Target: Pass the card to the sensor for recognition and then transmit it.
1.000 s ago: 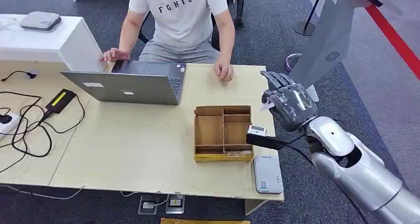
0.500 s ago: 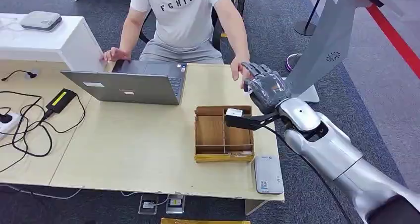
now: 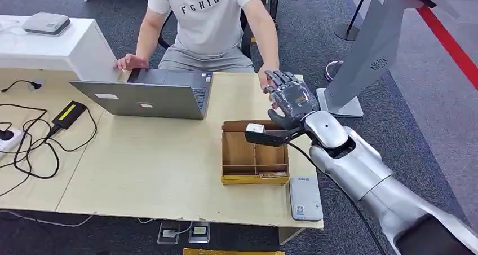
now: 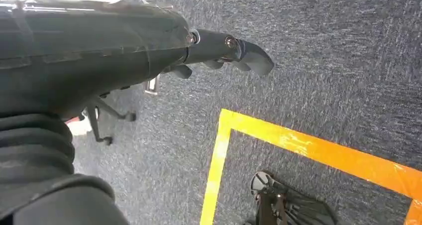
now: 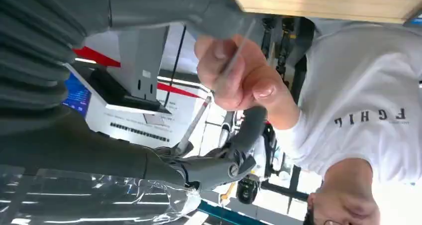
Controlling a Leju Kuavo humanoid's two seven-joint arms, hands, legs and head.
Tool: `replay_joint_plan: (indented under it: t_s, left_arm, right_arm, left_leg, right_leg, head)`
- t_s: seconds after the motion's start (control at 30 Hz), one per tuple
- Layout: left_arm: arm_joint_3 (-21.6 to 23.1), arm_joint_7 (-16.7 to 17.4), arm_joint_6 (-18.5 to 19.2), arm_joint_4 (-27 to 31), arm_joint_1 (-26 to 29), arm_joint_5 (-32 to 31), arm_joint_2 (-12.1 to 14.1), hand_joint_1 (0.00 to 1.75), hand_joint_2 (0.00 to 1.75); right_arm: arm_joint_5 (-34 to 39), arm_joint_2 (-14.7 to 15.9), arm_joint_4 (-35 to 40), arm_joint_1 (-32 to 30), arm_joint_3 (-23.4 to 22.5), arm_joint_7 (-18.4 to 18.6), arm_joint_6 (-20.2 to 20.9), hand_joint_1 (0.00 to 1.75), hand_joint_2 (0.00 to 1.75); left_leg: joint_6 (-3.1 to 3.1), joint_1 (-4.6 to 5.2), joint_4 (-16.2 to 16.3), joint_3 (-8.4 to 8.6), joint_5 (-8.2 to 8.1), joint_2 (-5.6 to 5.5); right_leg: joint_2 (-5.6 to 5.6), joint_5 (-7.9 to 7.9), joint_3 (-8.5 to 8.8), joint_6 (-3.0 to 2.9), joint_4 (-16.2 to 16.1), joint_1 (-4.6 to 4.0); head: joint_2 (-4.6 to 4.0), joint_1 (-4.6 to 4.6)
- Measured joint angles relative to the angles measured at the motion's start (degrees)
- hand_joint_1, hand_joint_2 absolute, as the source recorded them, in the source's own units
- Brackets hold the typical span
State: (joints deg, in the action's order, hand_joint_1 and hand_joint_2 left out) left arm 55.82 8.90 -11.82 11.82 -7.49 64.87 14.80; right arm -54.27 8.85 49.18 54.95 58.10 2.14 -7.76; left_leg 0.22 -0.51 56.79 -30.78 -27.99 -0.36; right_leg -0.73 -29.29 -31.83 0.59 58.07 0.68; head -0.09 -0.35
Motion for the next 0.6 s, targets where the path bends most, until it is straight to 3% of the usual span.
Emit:
replay_joint_plan:
  t_s: [0.43, 0.6]
  left_arm:
    - [0.0, 0.3, -0.5, 0.0, 0.1, 1.5, 0.0, 0.0, 0.0]
    - [0.0, 1.1, -0.6, 0.0, 0.5, 2.7, -0.3, 0.0, 0.0]
  right_arm:
    - [-3.4, -2.8, -2.8, -0.9, -3.3, 0.3, -2.1, 0.0, 0.0]
    - [-0.3, -1.3, 3.5, -5.9, -7.6, 2.4, -1.2, 0.0, 0.0]
  left_leg:
    - [0.0, 0.0, 0.0, 0.02, 0.0, 0.01]
    - [0.0, 0.01, 0.0, 0.02, -0.01, 0.03]
  right_leg:
    - [0.01, 0.0, -0.01, 0.0, 0.0, -0.01]
    - [0.03, 0.0, -0.04, 0.0, 0.0, 0.0]
  head:
    - [0.0, -0.02]
    - [0.0, -0.02]
